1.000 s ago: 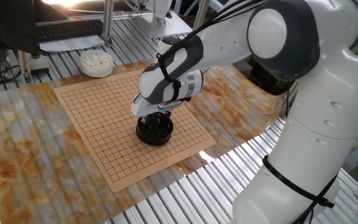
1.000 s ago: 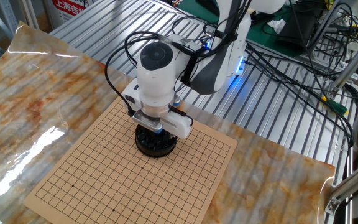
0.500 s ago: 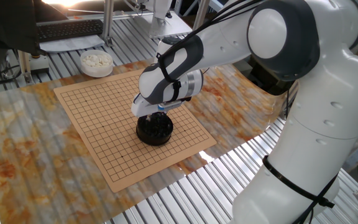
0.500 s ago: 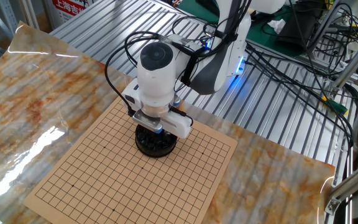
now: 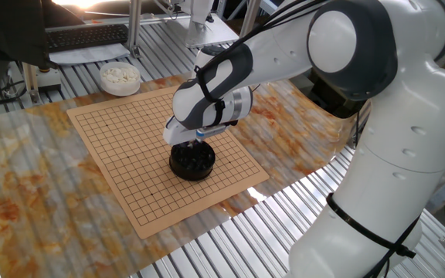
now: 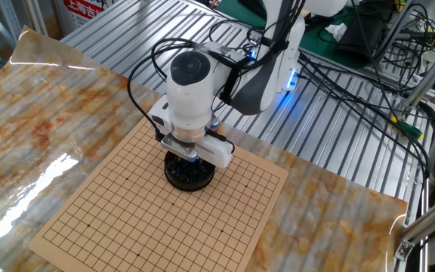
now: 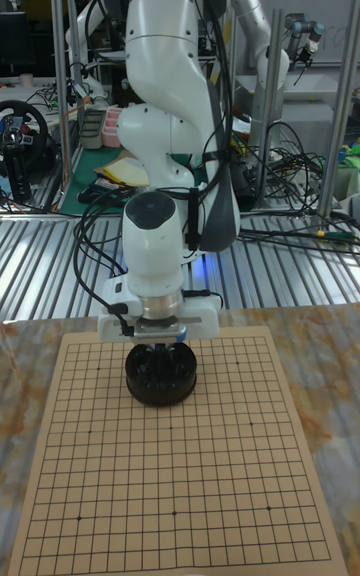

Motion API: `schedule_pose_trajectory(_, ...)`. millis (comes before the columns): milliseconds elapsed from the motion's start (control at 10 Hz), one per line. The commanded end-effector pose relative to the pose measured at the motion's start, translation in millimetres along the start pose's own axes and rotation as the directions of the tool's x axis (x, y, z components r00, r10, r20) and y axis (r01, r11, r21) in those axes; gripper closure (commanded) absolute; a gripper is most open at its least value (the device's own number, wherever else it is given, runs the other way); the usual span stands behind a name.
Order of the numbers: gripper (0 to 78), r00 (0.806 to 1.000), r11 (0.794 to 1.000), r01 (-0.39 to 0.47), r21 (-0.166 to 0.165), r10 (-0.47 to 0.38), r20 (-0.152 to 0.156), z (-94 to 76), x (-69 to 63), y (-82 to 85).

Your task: Play the first move as black on the 3-4 point in the upper right corner of the Go board

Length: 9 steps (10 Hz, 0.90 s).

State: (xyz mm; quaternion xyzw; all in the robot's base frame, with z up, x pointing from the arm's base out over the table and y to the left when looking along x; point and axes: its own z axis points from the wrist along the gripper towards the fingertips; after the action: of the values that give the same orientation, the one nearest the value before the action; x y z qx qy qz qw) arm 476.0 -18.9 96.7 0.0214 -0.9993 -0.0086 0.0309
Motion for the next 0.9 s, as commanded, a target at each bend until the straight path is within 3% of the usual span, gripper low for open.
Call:
schedule_pose_trajectory(100,76.4,1.0,1.0,-0.002,0.0,0.002,0.004,-0.6,-0.2,-0.2)
schedule_pose_trajectory(600,76.4,1.0,1.0,-0.003,0.011,0.003,-0.004,-0.1,2.9,-0.8)
schedule_pose_trajectory(900,76.4,1.0,1.0,-0.007,0.011,0.007,-0.009,-9.2,5.5,1.4)
